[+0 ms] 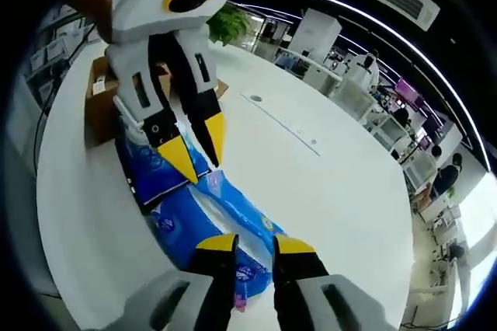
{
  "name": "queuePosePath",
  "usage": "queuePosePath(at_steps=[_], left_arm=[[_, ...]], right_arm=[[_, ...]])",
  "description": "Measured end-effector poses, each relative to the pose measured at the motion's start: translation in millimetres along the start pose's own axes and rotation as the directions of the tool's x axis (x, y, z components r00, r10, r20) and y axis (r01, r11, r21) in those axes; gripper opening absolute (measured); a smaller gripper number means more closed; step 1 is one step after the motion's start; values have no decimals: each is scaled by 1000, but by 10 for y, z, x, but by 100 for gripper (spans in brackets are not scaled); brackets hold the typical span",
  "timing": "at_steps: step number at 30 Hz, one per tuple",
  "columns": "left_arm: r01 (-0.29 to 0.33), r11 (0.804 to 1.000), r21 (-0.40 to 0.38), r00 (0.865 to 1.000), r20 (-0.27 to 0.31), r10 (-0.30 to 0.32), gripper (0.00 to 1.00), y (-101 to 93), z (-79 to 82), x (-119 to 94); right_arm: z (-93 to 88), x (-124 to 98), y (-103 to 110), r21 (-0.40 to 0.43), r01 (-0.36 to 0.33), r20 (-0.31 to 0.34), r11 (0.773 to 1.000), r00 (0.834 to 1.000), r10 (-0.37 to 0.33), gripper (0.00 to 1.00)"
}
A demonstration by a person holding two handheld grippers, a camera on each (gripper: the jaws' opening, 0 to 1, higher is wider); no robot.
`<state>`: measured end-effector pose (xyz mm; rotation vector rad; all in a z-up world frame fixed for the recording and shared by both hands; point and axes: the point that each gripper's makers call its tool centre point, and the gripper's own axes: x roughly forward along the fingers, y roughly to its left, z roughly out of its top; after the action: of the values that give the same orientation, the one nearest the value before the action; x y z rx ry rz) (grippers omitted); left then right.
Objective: Operate the shoe box by opening the lid, removing the specified soft item, and placing it in the target area until the item is outside and the box remains undamaged.
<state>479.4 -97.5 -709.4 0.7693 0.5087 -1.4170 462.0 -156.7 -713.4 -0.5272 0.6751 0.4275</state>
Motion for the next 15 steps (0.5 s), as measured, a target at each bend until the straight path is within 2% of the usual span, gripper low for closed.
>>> queuePosePath(at_steps=[15], left_arm=[[-26, 998, -57, 1000, 6, 26, 24, 18, -32, -234]], right_arm=[[63, -187, 34, 76, -3, 17, 997, 1000, 1, 23]])
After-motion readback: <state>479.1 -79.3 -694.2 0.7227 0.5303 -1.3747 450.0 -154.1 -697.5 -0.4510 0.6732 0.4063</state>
